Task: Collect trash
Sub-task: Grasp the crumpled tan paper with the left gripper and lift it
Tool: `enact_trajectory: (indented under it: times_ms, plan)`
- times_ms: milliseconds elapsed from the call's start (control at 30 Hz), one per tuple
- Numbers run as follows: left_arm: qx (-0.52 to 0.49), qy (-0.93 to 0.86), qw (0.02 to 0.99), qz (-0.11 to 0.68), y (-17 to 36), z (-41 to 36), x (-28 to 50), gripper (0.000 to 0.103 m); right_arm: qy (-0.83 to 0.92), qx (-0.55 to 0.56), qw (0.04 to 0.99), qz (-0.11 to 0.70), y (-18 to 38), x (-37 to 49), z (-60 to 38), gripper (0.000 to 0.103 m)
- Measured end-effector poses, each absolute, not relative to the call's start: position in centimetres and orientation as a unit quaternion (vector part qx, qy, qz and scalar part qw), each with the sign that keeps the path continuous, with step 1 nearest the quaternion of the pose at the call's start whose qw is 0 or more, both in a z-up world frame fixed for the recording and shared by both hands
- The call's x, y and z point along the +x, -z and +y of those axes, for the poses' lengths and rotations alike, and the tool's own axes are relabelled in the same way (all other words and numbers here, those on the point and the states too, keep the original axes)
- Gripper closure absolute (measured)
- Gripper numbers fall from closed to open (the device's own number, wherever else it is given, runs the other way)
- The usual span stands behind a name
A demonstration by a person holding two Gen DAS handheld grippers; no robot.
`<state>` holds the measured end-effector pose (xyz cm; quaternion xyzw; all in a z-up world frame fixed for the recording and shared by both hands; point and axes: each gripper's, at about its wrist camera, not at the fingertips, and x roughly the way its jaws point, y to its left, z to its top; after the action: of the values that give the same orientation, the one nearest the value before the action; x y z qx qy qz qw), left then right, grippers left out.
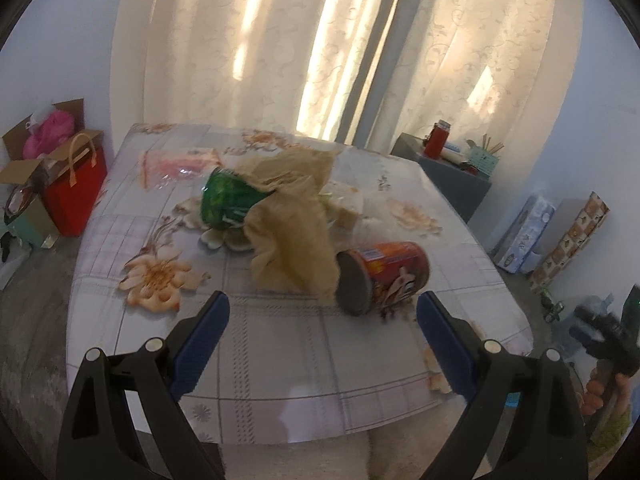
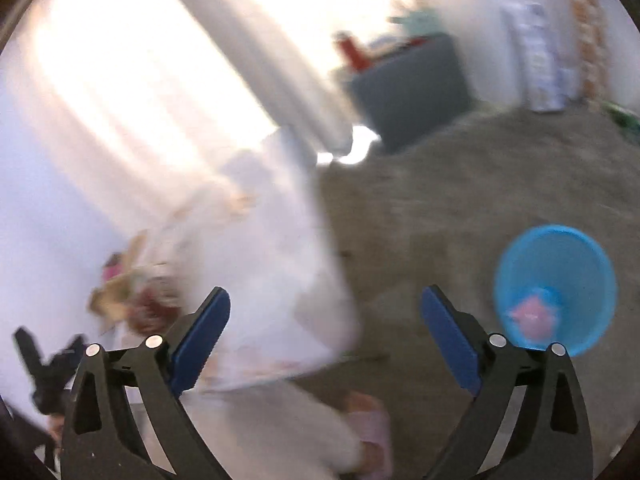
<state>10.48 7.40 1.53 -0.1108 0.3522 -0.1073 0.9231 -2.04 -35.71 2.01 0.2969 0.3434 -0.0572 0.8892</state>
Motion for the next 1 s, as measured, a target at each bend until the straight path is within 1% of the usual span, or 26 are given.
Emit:
enact_trajectory:
  times_ms: [233,333,400,500,633,767,933,967,1000]
  plan:
    - [-0.165,0.108,0.914,0.354,-0.3,10.0,10.2,0.011,-0.074,0.293,0.880,0.367,-1.1,6.6,-26.2,0.009]
    - [-0.154,0.105,0.924,0.333,-0.9,10.8,10.3,0.011,-0.117,0.283,0.873,0.378,-1.3,9.2,-22.8,0.009]
    - [-0.119,0.109,0.938,0.307,-1.7,11.0,10.6,0.011,-0.132,0.276,0.869,0.388,-1.5,10.5,-20.9,0.009]
    - [-0.037,0.138,0.954,0.265,-2.6,11.0,11.6,0.011,-0.150,0.270,0.862,0.402,-1.2,11.7,-19.5,0.009]
    - [0.082,0.202,0.945,0.245,-2.8,10.3,14.3,0.011,-0.162,0.258,0.858,0.414,-1.7,12.2,-17.9,0.009]
    - [0.166,0.241,0.921,0.258,-1.6,8.8,17.5,0.011,-0.160,0.267,0.854,0.416,-1.0,12.6,-17.8,0.009]
    - [0.210,0.269,0.901,0.269,-0.1,7.0,20.9,0.011,-0.153,0.286,0.844,0.427,0.1,12.7,-18.5,0.009]
    - [0.224,0.273,0.896,0.268,0.1,6.6,21.3,0.011,-0.152,0.288,0.843,0.429,0.3,12.8,-18.7,0.009]
    - [0.239,0.276,0.891,0.269,0.3,6.1,21.6,0.015,-0.150,0.291,0.841,0.431,0.5,12.8,-18.8,0.009]
